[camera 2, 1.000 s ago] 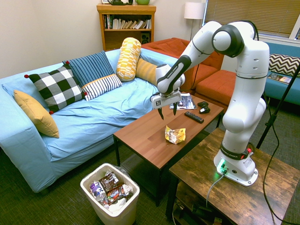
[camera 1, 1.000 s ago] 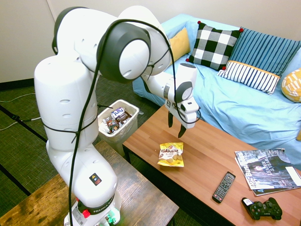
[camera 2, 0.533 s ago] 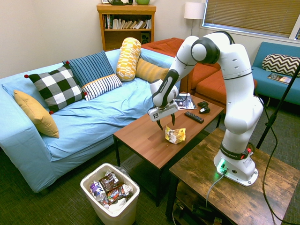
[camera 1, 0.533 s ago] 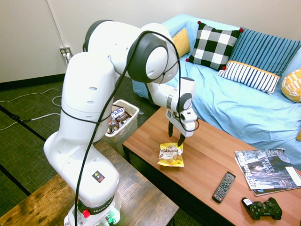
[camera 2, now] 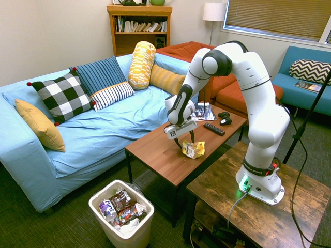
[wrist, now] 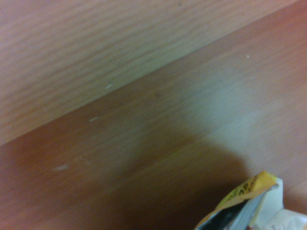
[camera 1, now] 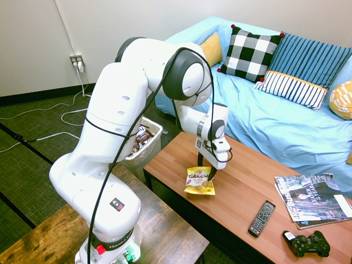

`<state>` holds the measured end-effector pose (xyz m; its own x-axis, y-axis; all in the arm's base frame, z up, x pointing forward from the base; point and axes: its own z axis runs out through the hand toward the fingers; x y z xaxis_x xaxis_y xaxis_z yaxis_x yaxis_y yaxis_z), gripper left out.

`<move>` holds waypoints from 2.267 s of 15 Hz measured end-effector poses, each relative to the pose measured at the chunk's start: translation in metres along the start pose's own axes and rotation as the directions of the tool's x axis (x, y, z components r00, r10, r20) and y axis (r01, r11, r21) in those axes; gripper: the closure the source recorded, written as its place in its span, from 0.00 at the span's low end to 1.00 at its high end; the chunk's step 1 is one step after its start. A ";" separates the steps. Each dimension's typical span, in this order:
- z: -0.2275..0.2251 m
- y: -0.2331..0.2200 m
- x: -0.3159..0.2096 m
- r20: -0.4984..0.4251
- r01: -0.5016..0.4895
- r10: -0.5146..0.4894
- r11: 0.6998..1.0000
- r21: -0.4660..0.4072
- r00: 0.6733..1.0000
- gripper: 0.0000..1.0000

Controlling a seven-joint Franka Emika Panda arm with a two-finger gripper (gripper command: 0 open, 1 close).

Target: Throw the chip bag in the trash bin

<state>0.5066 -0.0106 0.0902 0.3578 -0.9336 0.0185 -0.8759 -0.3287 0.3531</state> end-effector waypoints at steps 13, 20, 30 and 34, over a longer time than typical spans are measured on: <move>0.002 -0.001 -0.001 -0.006 0.001 -0.001 1.000 -0.006 1.000 1.00; -0.001 -0.001 0.006 -0.013 -0.010 0.010 1.000 -0.003 1.000 1.00; -0.185 0.017 -0.095 -0.137 0.116 -0.088 0.970 0.212 0.987 1.00; -0.237 0.021 -0.250 -0.265 0.282 -0.208 0.916 0.285 0.942 1.00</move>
<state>0.4757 0.2499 0.3146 0.6045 -0.7732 0.1916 -0.7937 -0.6052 0.0618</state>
